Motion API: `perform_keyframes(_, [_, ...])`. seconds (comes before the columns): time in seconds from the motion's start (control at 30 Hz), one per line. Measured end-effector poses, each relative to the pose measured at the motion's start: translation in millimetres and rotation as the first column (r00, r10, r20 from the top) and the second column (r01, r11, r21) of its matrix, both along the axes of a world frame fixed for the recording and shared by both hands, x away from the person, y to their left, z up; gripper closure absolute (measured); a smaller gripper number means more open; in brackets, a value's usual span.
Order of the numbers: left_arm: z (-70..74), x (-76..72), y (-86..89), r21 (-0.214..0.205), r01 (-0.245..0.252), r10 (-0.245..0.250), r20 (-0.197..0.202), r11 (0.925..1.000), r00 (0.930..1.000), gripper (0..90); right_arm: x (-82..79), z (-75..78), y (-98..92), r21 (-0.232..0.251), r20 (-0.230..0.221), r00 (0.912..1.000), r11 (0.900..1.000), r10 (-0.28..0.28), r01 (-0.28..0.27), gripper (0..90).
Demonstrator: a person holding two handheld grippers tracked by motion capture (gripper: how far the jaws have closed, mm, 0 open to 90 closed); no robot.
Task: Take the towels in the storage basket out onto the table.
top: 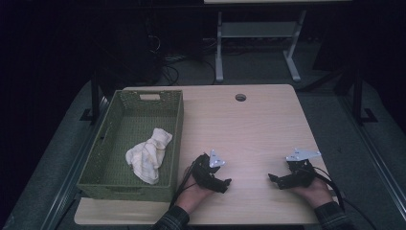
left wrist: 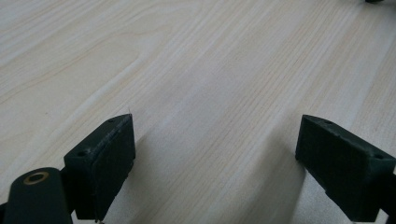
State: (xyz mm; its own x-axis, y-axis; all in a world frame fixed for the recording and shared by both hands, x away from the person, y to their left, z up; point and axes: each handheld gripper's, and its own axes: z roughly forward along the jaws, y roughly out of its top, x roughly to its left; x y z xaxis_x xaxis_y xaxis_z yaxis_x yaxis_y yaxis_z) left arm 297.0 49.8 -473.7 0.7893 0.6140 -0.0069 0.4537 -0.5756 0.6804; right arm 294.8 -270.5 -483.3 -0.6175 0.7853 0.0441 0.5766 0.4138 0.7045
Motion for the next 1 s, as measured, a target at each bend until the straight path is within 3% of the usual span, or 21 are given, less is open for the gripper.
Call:
perform_keyframes(0.23, [9.3,0.3,5.5,-0.007,-0.029,0.028,-0.002,0.9996,0.9996,12.0,0.0,0.0,0.0,0.0,0.0,1.0,1.0,0.0,0.0,1.7])
perform_keyframes(0.3, [11.8,0.7,7.1,0.023,-0.036,0.036,0.007,0.9991,0.9993,12.0,0.0,0.0,0.0,0.0,0.0,1.0,1.0,0.0,0.0,1.7])
perform_keyframes(0.43, [15.0,-1.0,9.7,0.016,-0.055,0.055,-0.001,0.9983,0.9985,12.0,0.8,0.0,0.1,-0.005,0.002,1.0,1.0,0.006,-0.006,1.7])
perform_keyframes(0.63, [22.5,-1.2,9.0,0.029,-0.055,0.054,0.022,0.9981,0.9983,12.1,0.4,0.1,1.1,-0.001,0.0,1.0,1.0,-0.003,0.003,1.6])
perform_keyframes(1.0, [32.8,0.9,10.1,0.034,-0.063,0.062,0.028,0.9974,0.9977,12.1,0.8,0.1,0.9,-0.003,0.0,1.0,1.0,0.001,-0.001,1.6])
